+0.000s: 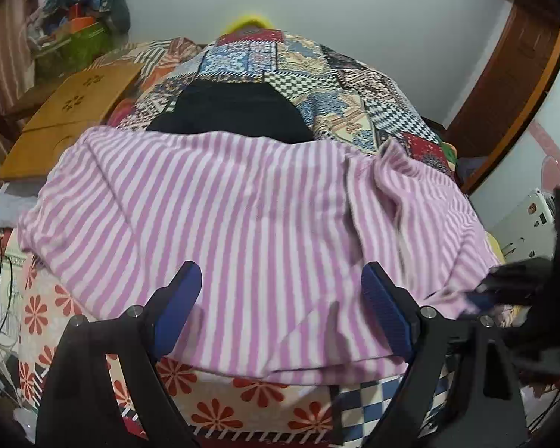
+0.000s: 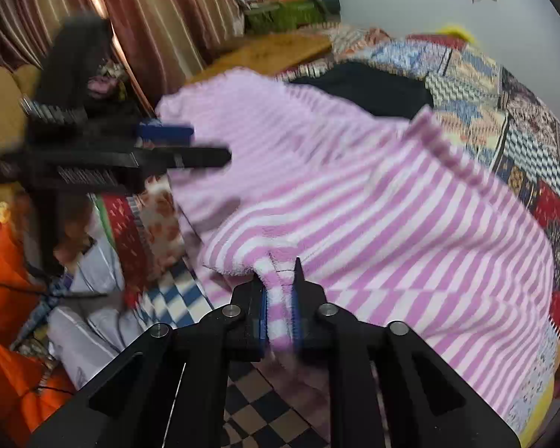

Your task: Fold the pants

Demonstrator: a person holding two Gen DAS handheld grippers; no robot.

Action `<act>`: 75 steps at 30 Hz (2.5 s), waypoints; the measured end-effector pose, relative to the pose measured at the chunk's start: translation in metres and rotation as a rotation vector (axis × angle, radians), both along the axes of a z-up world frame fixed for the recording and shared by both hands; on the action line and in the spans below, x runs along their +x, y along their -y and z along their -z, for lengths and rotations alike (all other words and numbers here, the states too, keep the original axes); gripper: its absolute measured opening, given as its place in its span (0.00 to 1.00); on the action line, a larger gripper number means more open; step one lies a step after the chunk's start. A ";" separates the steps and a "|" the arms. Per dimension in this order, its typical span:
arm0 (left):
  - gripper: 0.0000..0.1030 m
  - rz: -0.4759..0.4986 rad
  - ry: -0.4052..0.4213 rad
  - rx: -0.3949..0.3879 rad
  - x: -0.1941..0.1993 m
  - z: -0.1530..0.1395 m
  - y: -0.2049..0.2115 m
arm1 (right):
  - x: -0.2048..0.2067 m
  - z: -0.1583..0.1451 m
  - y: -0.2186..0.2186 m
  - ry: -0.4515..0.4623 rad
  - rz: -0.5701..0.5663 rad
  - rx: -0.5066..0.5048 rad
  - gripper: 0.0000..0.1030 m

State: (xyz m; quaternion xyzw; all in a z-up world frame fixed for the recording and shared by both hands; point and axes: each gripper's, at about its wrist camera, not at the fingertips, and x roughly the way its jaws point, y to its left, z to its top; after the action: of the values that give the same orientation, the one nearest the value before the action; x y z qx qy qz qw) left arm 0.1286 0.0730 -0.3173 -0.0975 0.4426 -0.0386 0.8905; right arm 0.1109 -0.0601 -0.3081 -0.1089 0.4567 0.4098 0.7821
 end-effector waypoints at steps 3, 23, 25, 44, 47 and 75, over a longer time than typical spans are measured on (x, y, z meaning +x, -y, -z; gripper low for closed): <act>0.86 0.031 0.012 -0.002 0.010 -0.007 0.011 | 0.003 -0.003 0.004 -0.020 0.014 0.017 0.21; 0.29 0.391 -0.146 -0.003 0.168 0.024 0.147 | 0.039 0.016 0.144 -0.026 0.467 0.040 0.47; 0.23 0.374 -0.192 0.015 0.182 0.039 0.141 | 0.035 0.024 0.148 -0.046 0.468 0.072 0.47; 0.28 0.315 -0.091 0.123 0.156 -0.004 0.109 | 0.008 0.008 0.182 -0.084 0.473 0.045 0.48; 0.48 0.365 -0.060 0.085 0.120 -0.019 0.118 | 0.004 -0.005 0.178 -0.056 0.465 0.095 0.48; 0.72 0.054 -0.001 0.118 0.002 -0.002 0.009 | 0.002 -0.009 0.143 -0.056 0.409 -0.005 0.50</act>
State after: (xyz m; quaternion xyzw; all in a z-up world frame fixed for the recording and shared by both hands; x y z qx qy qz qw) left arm 0.1310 0.0645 -0.3156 -0.0328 0.4472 -0.0364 0.8931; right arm 0.1125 -0.2030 -0.2991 -0.0045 0.4918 0.2441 0.8358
